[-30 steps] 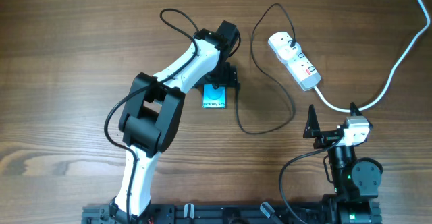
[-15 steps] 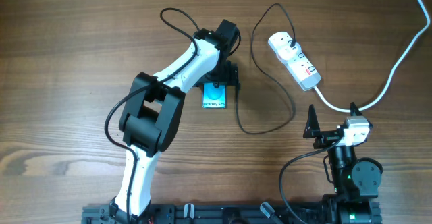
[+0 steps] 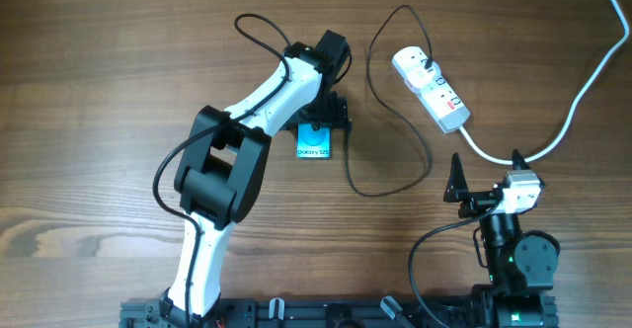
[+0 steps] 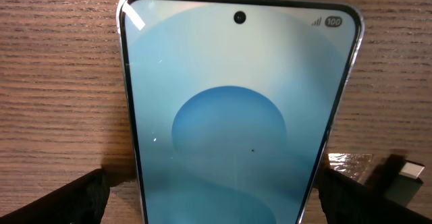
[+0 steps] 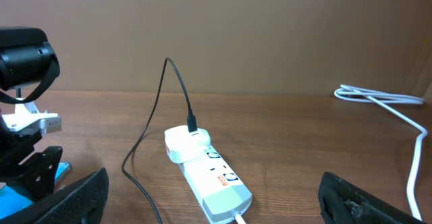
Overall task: Plug charger to phone and switch on socket
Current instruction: 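Lower the left gripper and close it on the phone's edges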
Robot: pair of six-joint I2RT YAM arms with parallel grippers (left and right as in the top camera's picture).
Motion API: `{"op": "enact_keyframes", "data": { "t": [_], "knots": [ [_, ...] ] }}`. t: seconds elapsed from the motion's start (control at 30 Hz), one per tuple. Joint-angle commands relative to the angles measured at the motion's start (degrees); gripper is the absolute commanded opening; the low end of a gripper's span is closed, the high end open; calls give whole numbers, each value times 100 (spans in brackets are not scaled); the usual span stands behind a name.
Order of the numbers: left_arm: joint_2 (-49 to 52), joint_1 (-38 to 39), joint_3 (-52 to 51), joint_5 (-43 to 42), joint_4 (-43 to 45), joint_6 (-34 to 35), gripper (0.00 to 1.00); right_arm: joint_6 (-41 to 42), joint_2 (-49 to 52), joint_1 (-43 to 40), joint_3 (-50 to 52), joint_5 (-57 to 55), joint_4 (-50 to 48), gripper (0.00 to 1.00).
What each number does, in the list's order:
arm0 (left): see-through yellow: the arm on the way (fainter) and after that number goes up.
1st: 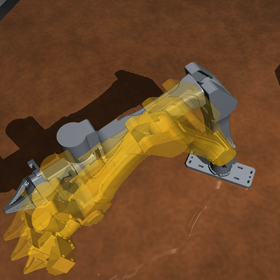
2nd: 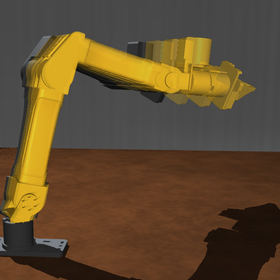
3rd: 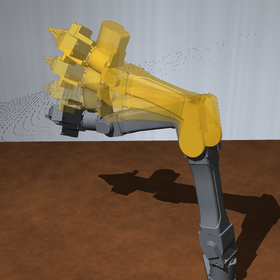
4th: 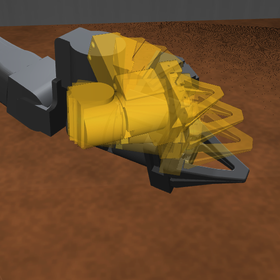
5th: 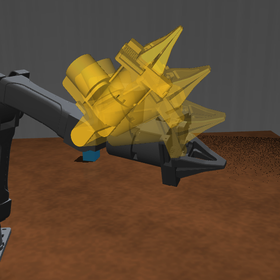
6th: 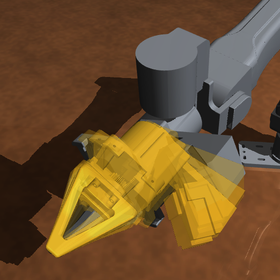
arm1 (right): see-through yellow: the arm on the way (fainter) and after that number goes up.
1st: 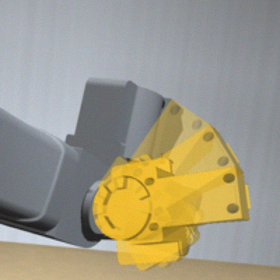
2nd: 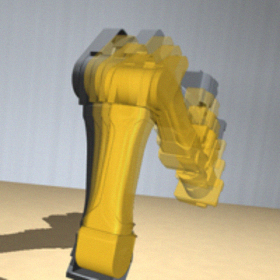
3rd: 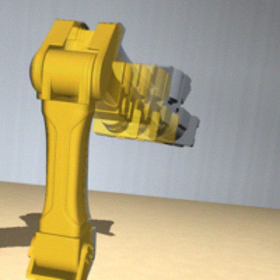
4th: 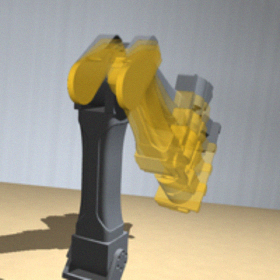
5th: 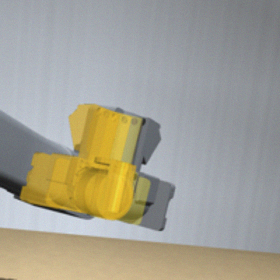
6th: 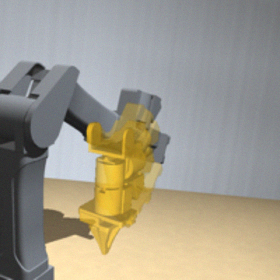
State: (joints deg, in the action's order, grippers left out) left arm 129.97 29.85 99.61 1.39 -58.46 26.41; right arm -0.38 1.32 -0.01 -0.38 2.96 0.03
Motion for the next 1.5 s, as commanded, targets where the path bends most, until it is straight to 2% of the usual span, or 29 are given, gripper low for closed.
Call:
{"op": "enact_keyframes", "data": {
  "t": [0.0, 0.07, 0.63, 0.77, 0.97, 1.03, 1.1, 1.23, 1.37, 1.47],
  "knots": [
    [334, -7, -105, 142, -83, -68, 99, -96, -13, -28, 11, -9, -17, 100],
    [334, -7, -105, 142, -44, -68, 94, -98, -13, -28, 11, -9, -17, 100],
    [334, -7, -109, 144, -2, -68, 76, -96, -13, -28, 11, -9, -17, 100],
    [334, -7, -109, 144, -2, -68, 76, -96, -13, -28, 11, -9, -17, 100],
    [334, -9, -109, 146, -2, -68, 97, -94, -13, -28, 11, -9, -17, 100],
    [339, -7, -109, 144, -2, -68, 98, -96, -13, -28, 11, -9, -17, 100],
    [378, 0, -109, 144, -7, -70, 88, -94, -13, -28, 11, -9, -17, 100],
    [442, 0, -114, 142, -26, -68, 86, -96, -13, -28, 11, -9, -20, 100],
    [442, -2, -114, 142, -28, -68, 75, -96, -13, -28, 11, -9, -17, 100],
    [442, -2, -114, 144, -22, -68, 75, -96, -13, -28, 11, -9, -20, 100]
  ]
}}
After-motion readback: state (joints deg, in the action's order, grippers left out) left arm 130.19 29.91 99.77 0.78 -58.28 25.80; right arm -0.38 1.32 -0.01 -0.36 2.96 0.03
